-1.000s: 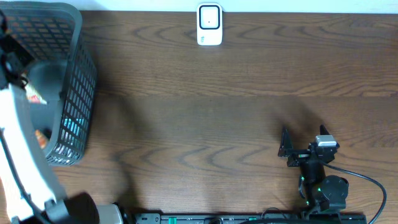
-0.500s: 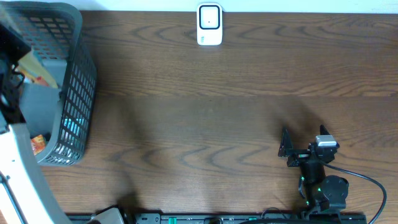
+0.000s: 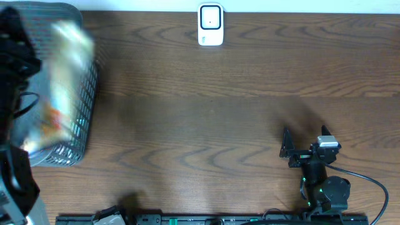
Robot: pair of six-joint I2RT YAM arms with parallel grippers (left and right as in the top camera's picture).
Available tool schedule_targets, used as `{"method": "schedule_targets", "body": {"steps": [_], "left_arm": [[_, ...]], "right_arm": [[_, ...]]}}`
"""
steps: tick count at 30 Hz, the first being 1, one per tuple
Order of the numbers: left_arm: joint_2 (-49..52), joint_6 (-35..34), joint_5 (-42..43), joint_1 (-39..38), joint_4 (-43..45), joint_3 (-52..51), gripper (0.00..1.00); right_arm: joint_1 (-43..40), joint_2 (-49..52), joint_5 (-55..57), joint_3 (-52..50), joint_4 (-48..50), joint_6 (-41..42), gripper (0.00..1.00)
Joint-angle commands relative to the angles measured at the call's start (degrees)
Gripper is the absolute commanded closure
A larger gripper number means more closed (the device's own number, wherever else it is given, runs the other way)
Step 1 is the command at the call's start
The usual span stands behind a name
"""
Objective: Scan the item barcode
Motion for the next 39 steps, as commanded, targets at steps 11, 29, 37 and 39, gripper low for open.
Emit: {"method": "schedule_targets", "body": {"steps": [11, 29, 37, 39], "left_arm": [[16.5, 4.5, 5.6, -23.6, -11.6, 0.5, 0.93], [21.3, 11.8, -23.2, -29.4, -52.6, -0.6, 0.29], [21.3, 11.8, -22.8, -29.9, -53.2, -12.1, 0.06], [21.3, 11.2, -22.8, -30.9, -51.8, -16.0, 0.06]], "right_arm": [[-0.6, -0.2, 0.2, -0.1, -0.2, 0.6, 0.01], [-0.6, -0.2, 0.2, -0.1, -0.2, 0.5, 0.01], [-0.6, -0.2, 0.2, -0.1, -0.2, 0.5, 0.01], [-0.6, -0.2, 0.2, -0.1, -0.2, 0.6, 0.01]]}}
